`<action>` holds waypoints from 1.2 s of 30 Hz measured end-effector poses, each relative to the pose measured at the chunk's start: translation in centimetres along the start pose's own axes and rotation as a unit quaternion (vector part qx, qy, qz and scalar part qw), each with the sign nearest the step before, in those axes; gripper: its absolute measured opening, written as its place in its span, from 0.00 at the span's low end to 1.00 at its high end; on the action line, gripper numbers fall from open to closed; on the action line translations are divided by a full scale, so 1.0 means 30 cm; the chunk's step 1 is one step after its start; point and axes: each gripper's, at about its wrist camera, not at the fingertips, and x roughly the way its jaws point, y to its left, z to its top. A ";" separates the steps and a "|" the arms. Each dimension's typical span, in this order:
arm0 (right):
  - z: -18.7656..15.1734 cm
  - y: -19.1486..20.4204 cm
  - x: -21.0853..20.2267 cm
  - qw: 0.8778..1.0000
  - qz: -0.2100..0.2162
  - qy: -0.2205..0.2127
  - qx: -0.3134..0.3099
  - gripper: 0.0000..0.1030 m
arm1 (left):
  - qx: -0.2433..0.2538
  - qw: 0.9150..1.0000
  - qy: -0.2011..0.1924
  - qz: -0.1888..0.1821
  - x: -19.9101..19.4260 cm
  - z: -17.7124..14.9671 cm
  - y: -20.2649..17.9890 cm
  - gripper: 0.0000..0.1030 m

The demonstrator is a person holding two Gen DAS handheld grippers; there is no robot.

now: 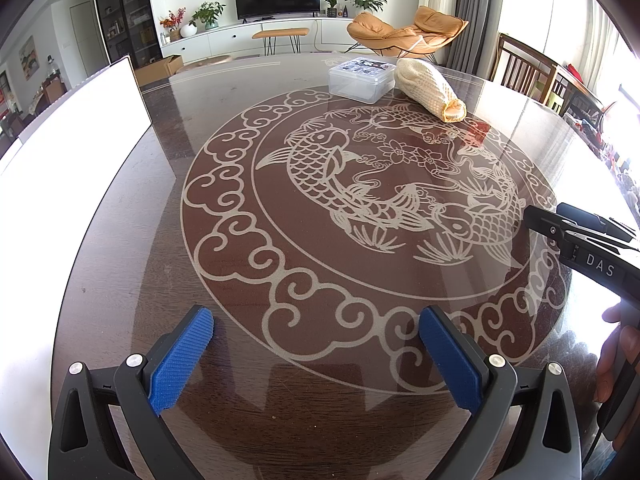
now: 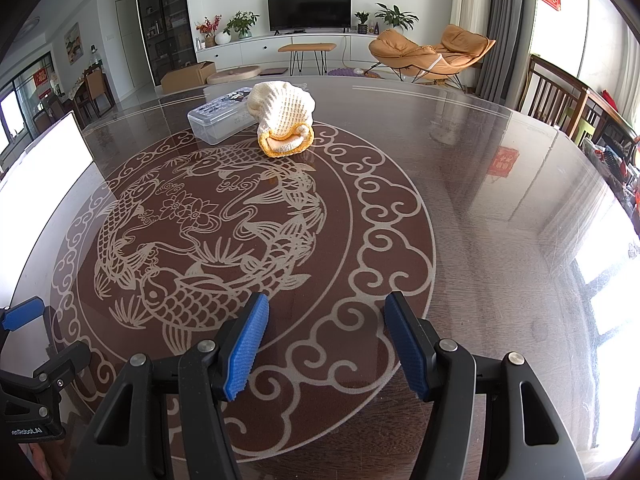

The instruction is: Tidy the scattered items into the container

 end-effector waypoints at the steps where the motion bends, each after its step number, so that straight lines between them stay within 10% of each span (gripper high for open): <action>1: 0.000 0.000 0.000 1.000 0.000 0.000 0.000 0.60 | 0.000 1.000 0.000 0.000 0.000 0.000 0.000 1.00; 23: 0.000 -0.001 0.000 1.000 0.001 0.000 0.001 0.60 | 0.000 1.000 0.000 0.001 0.001 0.000 -0.001 1.00; 36: 0.317 -0.010 0.107 0.988 0.150 -0.020 -0.006 0.61 | 0.000 1.000 0.000 0.001 -0.001 -0.001 -0.002 1.00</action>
